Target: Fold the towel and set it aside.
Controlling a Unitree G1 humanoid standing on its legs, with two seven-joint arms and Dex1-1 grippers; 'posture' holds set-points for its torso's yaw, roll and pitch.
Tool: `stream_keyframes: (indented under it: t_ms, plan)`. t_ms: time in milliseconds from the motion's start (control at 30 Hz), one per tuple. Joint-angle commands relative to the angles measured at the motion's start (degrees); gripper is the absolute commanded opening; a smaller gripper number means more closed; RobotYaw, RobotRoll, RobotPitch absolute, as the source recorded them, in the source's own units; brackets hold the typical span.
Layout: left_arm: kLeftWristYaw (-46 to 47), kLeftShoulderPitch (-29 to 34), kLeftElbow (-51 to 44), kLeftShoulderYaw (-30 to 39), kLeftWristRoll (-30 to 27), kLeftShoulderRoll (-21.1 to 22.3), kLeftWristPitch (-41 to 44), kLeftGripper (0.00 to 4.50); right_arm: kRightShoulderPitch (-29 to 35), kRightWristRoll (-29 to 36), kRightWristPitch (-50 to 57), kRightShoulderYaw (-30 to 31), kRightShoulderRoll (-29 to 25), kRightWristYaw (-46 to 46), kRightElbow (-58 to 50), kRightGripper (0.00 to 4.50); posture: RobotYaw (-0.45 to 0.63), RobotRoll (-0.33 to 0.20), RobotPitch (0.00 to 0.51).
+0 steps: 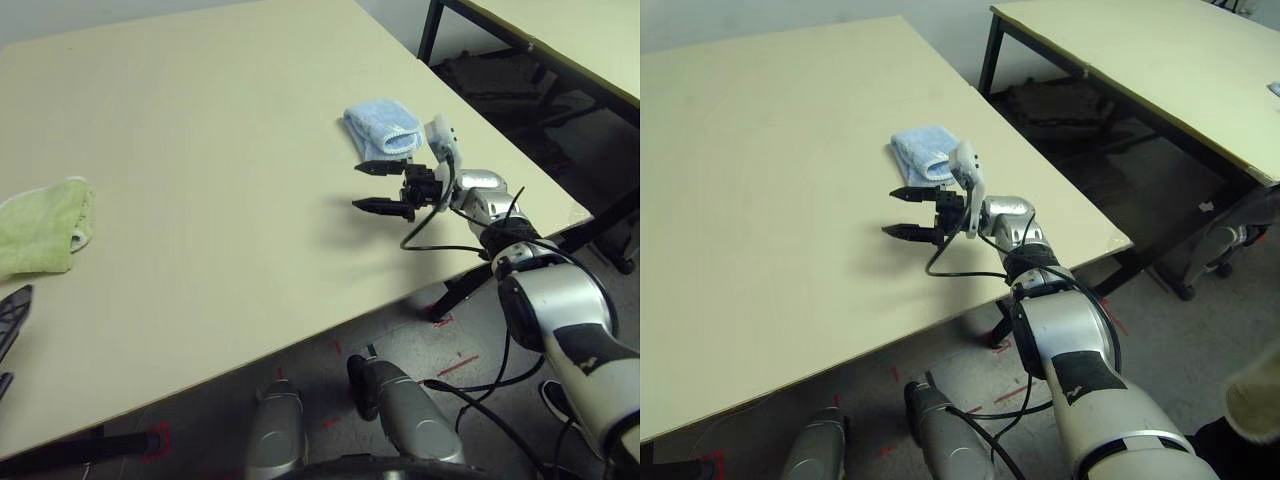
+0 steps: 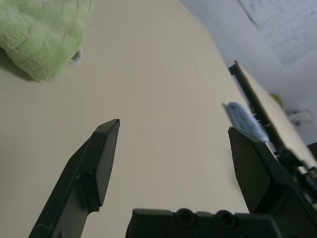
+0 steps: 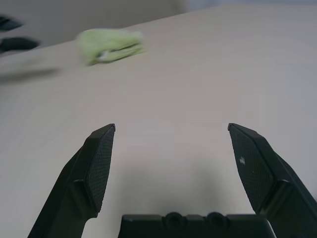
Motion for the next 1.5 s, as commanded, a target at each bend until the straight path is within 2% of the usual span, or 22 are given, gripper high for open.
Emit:
stream_keyframes:
  t_ms: [33, 133, 267, 433, 667, 1500]
  plan:
    - [4.7, -1.0, 4.2, 0.0, 7.6, -2.0, -8.4, 4.48, 0.6, -2.3, -1.1, -3.1, -1.3, -8.1, 1.9, 4.5, 0.02, 0.0, 0.172]
    - [6.5, -0.5, 5.3, -0.8, 13.7, -4.4, -14.5, 4.48, 1.5, -2.9, -1.2, -5.6, -2.4, -14.1, 2.2, 4.5, 0.01, 0.0, 0.173]
    - [9.3, -0.1, 2.2, -1.9, 14.3, -10.4, -18.6, 4.48, 3.9, -2.2, -0.9, -9.5, -2.7, -20.0, 1.9, 4.5, 0.01, 0.0, 0.171]
    - [11.6, 1.2, 0.0, -5.5, 19.0, -16.1, -23.8, 4.48, 7.8, -2.2, -1.4, -11.9, -2.1, -19.9, 0.8, 4.5, 0.01, 0.0, 0.164]
    - [11.7, 3.8, -1.7, -9.5, 25.7, -17.4, -29.7, 4.48, 9.0, -3.2, -1.8, -13.4, -2.6, -21.1, 1.2, 4.5, 0.02, 0.0, 0.156]
    - [15.9, 5.5, -0.6, -11.6, 26.8, -19.5, -34.6, 4.48, 9.8, -3.5, -0.4, -16.0, -3.1, -20.1, 2.5, 4.5, 0.03, 0.0, 0.151]
